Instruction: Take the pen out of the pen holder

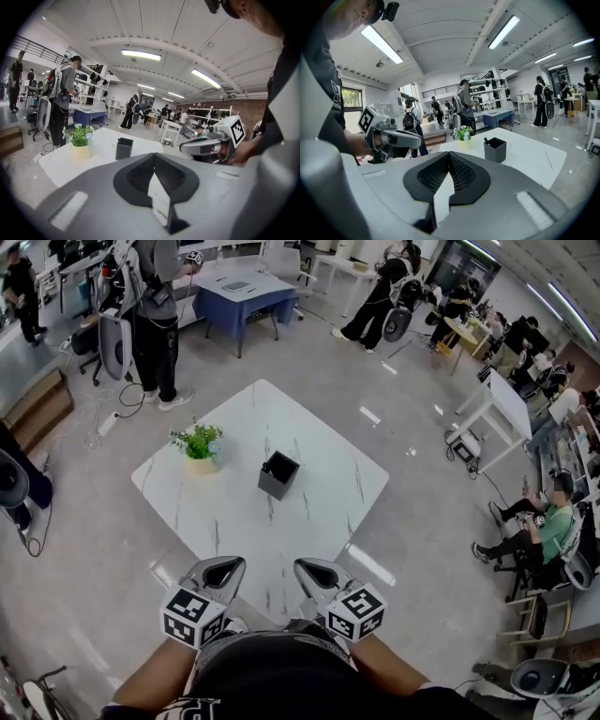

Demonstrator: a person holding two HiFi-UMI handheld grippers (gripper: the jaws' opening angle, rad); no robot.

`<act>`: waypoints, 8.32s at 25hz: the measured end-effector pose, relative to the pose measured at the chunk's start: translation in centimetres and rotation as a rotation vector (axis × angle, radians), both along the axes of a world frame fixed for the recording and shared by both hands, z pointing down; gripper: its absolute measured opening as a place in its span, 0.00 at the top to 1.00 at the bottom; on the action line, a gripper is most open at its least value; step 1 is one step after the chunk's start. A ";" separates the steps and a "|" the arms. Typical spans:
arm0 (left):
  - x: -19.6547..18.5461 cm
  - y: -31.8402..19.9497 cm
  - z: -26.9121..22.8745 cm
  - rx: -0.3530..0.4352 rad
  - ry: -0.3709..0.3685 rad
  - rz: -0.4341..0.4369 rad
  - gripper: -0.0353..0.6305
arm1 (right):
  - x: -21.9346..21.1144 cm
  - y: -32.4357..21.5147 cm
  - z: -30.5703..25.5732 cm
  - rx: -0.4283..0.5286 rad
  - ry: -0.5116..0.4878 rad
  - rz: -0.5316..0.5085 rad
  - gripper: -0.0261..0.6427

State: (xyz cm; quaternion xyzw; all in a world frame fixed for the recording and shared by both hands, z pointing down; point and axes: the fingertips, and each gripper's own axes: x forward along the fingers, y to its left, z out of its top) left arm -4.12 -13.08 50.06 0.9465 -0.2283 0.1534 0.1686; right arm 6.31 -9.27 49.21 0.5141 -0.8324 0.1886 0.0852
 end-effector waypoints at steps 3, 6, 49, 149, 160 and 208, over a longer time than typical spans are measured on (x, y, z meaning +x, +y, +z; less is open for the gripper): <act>0.7 -0.3 0.2 -0.002 -0.006 -0.036 0.86 | 0.9 -0.8 -0.2 0.010 -0.003 -0.030 0.96; 1.4 -0.3 0.3 -0.006 -0.012 -0.065 0.86 | 1.8 -1.1 -0.3 0.015 -0.008 -0.051 0.96; 3.3 -0.1 -0.4 0.005 -0.039 -0.142 0.86 | 3.7 -2.4 -1.0 0.059 0.005 -0.140 0.96; -3.2 0.3 4.1 -0.147 -0.097 -0.399 0.86 | 4.2 -29.0 13.4 -0.097 0.420 -0.169 0.86; -3.6 0.2 3.7 -0.139 -0.095 -0.393 0.86 | 4.1 -28.8 12.5 -0.089 0.400 -0.137 0.86; -0.1 0.8 0.3 -0.023 -0.044 -0.208 0.86 | 6.1 -17.0 -7.0 0.207 0.043 -0.008 0.86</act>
